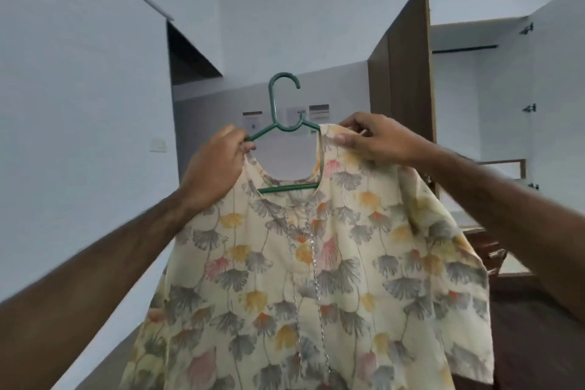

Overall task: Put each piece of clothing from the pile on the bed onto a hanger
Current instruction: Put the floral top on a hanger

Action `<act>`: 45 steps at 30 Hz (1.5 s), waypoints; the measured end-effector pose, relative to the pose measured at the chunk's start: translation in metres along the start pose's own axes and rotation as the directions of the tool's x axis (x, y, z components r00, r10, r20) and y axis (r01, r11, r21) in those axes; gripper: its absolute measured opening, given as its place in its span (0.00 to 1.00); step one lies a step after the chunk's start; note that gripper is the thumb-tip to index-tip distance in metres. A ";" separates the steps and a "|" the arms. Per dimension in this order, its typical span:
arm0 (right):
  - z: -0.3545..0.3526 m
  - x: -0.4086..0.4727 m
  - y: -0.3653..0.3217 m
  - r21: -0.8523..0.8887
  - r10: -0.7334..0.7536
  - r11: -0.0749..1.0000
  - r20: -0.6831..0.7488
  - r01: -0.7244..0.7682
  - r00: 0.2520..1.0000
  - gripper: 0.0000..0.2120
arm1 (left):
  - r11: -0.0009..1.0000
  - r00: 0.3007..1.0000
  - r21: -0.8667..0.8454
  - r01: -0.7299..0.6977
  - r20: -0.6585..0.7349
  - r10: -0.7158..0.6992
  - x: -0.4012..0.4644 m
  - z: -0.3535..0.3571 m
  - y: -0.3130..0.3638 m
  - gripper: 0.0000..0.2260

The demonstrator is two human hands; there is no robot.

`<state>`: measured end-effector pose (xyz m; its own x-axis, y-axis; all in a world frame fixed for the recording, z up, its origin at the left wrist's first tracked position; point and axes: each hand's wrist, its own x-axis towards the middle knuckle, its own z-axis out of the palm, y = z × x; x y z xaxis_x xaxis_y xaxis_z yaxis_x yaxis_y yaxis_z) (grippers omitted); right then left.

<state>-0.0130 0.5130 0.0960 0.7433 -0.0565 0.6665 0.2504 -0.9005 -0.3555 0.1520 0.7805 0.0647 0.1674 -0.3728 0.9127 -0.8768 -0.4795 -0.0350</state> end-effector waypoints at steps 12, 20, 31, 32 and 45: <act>-0.294 0.101 0.130 -0.154 0.098 0.984 0.047 -0.090 0.994 0.11 | 0.997 0.990 -0.050 -0.058 0.125 0.064 0.313 0.041 0.142 0.08; -0.468 0.134 0.177 0.044 0.308 0.939 0.336 -0.341 0.890 0.31 | 0.990 0.991 -0.139 -0.014 0.132 0.033 0.460 0.044 0.176 0.06; -0.530 0.162 0.197 0.216 0.294 0.912 0.249 -0.348 0.923 0.17 | 0.959 0.992 -0.283 -0.021 0.116 0.056 0.530 0.113 0.206 0.06; -0.536 0.164 0.201 0.131 0.301 0.935 0.205 -0.331 0.931 0.18 | 0.957 0.991 -0.290 -0.028 0.116 0.064 0.534 0.122 0.207 0.06; -0.589 0.231 0.351 -0.079 0.271 0.960 0.030 -0.268 0.962 0.17 | 0.931 0.992 -0.362 -0.043 0.092 0.082 0.617 0.318 0.240 0.07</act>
<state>-0.1187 -0.0701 0.5115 0.8019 -0.2852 0.5250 -0.0077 -0.8836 -0.4682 0.1880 0.1830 0.4903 0.1357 -0.4827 0.8652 -0.9869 -0.1423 0.0753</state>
